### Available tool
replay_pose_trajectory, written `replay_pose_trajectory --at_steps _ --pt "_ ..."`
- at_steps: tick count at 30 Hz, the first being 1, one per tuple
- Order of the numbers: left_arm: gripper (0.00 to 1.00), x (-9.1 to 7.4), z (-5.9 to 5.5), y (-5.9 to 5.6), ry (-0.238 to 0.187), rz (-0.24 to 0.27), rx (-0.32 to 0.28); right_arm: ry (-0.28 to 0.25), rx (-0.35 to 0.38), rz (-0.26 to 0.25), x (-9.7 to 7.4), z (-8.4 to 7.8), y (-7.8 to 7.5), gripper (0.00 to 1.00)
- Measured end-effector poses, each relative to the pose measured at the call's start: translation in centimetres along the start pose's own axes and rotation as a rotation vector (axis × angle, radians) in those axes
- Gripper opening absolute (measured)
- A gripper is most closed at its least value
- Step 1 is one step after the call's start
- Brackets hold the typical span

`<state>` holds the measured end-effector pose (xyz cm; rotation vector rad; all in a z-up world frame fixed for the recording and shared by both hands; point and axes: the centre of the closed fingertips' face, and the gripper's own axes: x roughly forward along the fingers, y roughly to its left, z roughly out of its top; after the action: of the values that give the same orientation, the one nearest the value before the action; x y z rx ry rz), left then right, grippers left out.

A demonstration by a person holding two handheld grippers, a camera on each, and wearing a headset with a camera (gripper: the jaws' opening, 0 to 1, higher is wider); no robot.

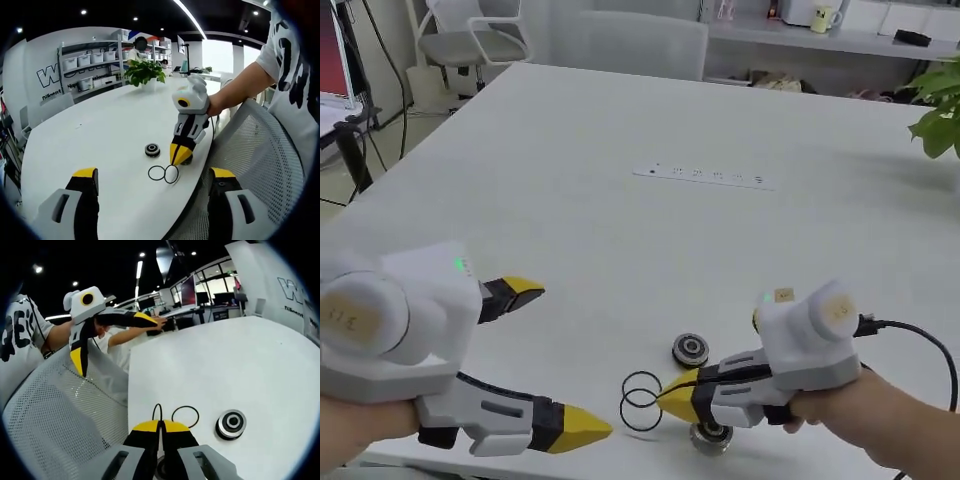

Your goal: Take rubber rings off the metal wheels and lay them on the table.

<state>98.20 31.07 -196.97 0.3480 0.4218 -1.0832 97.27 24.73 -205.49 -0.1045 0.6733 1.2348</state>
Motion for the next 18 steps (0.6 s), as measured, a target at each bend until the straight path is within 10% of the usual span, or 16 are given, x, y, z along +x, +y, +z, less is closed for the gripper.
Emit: replay_pose_trajectory --at_steps 18 --pt "0.89 0.09 -0.22 -0.21 0.010 -0.004 0.009 0.007 -0.057 -0.036 -0.10 -0.10 -0.56 0.12"
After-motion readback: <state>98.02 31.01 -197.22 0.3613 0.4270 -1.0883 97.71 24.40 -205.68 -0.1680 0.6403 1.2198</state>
